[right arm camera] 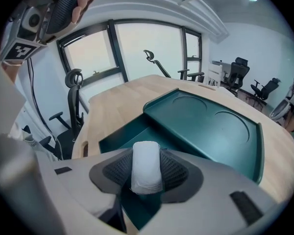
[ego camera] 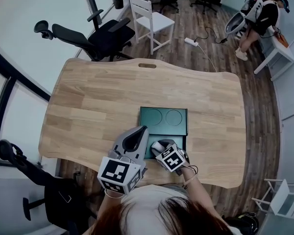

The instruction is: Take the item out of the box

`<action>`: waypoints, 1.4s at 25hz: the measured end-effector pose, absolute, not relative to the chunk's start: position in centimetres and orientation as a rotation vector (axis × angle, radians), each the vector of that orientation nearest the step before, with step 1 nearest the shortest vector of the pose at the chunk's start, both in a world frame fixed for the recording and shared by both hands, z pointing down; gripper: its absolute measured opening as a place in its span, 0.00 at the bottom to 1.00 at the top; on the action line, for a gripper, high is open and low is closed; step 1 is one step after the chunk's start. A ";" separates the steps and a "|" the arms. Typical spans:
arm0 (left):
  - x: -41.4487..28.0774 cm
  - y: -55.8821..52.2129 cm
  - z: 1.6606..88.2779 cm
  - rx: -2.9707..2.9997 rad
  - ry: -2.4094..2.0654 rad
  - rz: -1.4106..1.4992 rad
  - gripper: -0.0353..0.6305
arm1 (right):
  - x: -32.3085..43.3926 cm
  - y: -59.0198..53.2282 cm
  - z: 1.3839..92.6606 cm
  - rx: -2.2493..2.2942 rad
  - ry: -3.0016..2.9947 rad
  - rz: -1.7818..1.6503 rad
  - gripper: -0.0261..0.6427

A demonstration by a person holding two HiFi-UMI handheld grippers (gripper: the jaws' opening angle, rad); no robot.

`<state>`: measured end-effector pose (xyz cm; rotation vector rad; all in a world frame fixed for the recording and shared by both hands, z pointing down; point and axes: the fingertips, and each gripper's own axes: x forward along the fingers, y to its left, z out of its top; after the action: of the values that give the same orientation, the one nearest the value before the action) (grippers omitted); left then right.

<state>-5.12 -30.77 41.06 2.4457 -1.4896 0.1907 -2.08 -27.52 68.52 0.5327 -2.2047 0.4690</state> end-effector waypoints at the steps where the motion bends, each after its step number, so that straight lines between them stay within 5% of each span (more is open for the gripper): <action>1: -5.1 -30.6 41.0 2.450 -1.486 0.189 0.06 | -2.2 -27.7 68.2 0.548 -2.220 0.468 0.32; 35: -6.2 -19.5 38.3 2.597 -1.352 0.120 0.06 | -1.1 -23.3 57.4 1.051 -2.412 0.387 0.32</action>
<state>-6.25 -19.50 38.26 2.5970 -1.3525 0.1200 -1.13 -23.32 57.37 1.0506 -2.4116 0.3869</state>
